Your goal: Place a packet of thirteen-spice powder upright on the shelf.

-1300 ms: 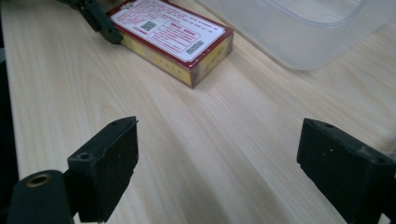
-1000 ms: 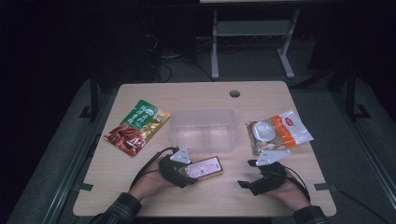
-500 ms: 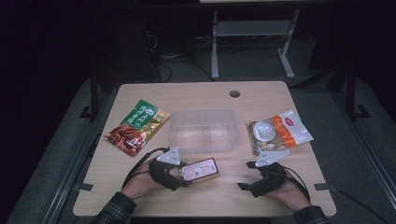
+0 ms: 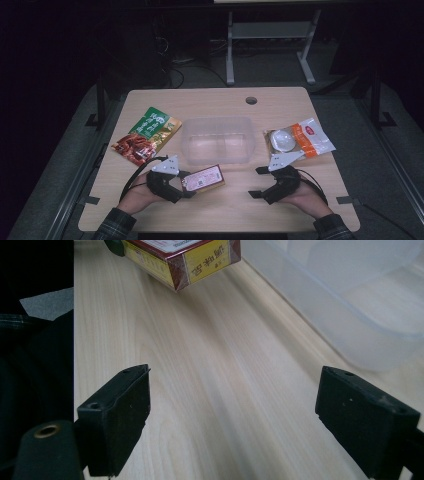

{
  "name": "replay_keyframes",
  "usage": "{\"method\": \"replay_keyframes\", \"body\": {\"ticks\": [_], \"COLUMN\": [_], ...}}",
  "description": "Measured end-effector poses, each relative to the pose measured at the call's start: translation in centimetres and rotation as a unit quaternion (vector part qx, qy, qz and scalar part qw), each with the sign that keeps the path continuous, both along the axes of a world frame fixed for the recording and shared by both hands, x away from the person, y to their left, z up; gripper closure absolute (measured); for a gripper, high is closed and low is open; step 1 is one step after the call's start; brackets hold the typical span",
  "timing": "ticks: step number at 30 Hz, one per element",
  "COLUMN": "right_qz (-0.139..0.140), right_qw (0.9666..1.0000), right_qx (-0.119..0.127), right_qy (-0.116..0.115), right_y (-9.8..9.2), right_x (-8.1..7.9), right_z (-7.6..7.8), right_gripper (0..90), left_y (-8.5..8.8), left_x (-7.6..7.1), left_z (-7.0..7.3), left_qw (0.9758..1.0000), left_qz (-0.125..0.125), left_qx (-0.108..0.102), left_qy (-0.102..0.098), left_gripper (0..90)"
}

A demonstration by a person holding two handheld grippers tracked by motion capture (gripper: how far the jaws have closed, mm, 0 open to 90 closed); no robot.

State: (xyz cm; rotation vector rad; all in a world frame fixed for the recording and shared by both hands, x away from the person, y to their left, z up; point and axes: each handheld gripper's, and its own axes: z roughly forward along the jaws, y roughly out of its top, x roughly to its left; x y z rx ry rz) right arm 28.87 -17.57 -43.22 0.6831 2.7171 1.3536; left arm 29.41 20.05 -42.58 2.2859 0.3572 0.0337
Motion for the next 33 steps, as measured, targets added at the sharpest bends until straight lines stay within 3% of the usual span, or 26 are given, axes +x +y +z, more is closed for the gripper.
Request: {"method": "replay_keyframes", "body": {"ticks": [5,12,19,23,33], "right_qz": [0.011,0.057,0.087,0.108,0.157], "right_qw": [0.9999,0.9979,0.9958,0.9938,0.9866], "right_qx": [0.010,0.028,0.026,0.020,0.042], "right_qy": [-0.004,-0.014,-0.012,-0.016,-0.017], "right_y": [0.4,2.1,3.5,4.3,7.3], "right_x": [0.6,1.9,2.6,3.1,3.8], "right_z": [0.6,2.1,2.8,3.1,3.5], "right_gripper": [13.7,13.8,13.8,13.8,13.9], "left_y": [0.5,1.1,1.4,1.4,1.1], "left_x": [-0.1,-0.3,-0.2,-0.2,-0.3], "left_z": [0.2,0.3,0.4,0.6,1.1], "left_qw": [1.0000,1.0000,1.0000,0.9999,0.9995], "left_qz": [0.001,0.006,0.000,-0.005,-0.023], "left_qx": [0.001,-0.007,-0.007,-0.010,-0.019], "left_qy": [-0.003,0.000,0.001,-0.003,-0.016], "left_gripper": [31.9,31.8,31.8,31.8,31.8]}}
